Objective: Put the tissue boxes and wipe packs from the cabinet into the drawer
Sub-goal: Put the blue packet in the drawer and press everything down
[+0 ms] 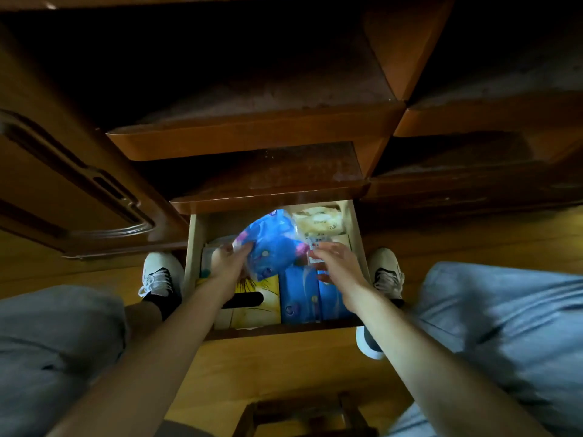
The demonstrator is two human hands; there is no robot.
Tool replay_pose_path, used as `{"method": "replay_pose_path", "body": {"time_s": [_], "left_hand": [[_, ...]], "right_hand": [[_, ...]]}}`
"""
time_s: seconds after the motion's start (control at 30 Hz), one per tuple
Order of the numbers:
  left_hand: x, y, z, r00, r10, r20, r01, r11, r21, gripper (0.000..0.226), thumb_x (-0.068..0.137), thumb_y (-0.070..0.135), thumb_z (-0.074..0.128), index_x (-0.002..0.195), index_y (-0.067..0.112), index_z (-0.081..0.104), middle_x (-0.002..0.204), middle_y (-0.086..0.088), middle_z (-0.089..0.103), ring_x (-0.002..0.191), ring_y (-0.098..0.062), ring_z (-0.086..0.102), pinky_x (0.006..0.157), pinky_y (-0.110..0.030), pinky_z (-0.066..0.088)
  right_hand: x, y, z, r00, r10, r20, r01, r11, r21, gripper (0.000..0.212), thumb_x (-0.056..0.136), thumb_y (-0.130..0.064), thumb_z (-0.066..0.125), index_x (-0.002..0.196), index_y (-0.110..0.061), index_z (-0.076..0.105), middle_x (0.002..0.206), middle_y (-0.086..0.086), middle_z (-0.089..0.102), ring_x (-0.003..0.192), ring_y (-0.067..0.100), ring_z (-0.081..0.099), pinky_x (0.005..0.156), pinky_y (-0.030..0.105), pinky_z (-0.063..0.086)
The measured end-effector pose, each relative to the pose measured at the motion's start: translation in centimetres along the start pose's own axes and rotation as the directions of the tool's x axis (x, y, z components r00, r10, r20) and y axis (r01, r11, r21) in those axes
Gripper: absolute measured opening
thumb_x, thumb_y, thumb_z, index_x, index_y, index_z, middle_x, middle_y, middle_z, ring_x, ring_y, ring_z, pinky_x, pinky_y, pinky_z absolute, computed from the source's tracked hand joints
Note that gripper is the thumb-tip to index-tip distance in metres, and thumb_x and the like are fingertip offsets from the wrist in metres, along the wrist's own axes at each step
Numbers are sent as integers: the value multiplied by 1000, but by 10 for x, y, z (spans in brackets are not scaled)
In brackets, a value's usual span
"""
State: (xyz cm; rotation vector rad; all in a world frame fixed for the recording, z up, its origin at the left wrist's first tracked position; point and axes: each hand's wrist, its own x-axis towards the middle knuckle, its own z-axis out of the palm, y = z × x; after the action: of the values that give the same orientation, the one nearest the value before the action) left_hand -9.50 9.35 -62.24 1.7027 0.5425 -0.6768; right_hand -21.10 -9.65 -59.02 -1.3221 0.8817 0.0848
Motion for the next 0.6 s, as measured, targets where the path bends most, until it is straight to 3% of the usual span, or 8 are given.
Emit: {"method": "replay_pose_path", "body": {"time_s": [0.1, 0.23, 0.3, 0.4, 0.53, 0.6], "left_hand": [[26, 17, 18, 999, 28, -41, -24, 995, 101, 62, 87, 42, 76, 136, 13, 53, 111, -10, 70, 91, -26, 71, 76, -43, 62], [62, 32, 51, 997, 4, -78, 4, 994, 112, 53, 79, 39, 85, 122, 15, 66, 102, -8, 74, 86, -26, 74, 76, -45, 64], [71, 36, 69, 996, -29, -86, 37, 995, 89, 54, 76, 43, 86, 121, 20, 67, 97, -4, 73, 83, -25, 74, 62, -42, 64], [81, 39, 93, 994, -75, -80, 81, 994, 68, 55, 78, 46, 84, 124, 24, 64, 83, 4, 64, 67, -17, 64, 40, -27, 47], [91, 44, 111, 987, -142, -78, 146, 988, 53, 28, 89, 49, 71, 104, 30, 58, 74, 2, 54, 49, -18, 57, 31, -23, 39], [100, 45, 115, 984, -166, -59, 168, 985, 34, 24, 96, 42, 65, 101, 19, 63, 74, 1, 61, 49, -14, 64, 38, -25, 49]], "right_hand": [[4, 9, -14, 997, 48, -56, -46, 998, 35, 16, 98, -20, 63, 112, -16, 69, 107, 12, 73, 86, 18, 70, 67, 28, 55], [6, 22, -22, 996, 73, -54, -71, 997, 34, 21, 99, -20, 63, 120, -18, 65, 110, 8, 72, 86, 18, 70, 68, 28, 55], [8, 24, -23, 997, 69, -47, -68, 997, 21, 21, 98, -20, 64, 120, -19, 63, 108, 6, 73, 82, 15, 71, 64, 25, 54], [11, 22, -20, 997, 76, -22, -75, 997, 21, 18, 100, -21, 62, 118, -19, 63, 103, 1, 74, 79, 11, 72, 59, 20, 53], [12, 20, -17, 996, 84, 6, -84, 996, 33, 13, 99, -20, 63, 112, -22, 64, 101, 1, 76, 81, 13, 72, 61, 20, 54], [12, 21, -17, 995, 93, 20, -94, 995, 27, 13, 99, -21, 63, 112, -22, 65, 102, 1, 76, 83, 13, 72, 61, 19, 53]]}}
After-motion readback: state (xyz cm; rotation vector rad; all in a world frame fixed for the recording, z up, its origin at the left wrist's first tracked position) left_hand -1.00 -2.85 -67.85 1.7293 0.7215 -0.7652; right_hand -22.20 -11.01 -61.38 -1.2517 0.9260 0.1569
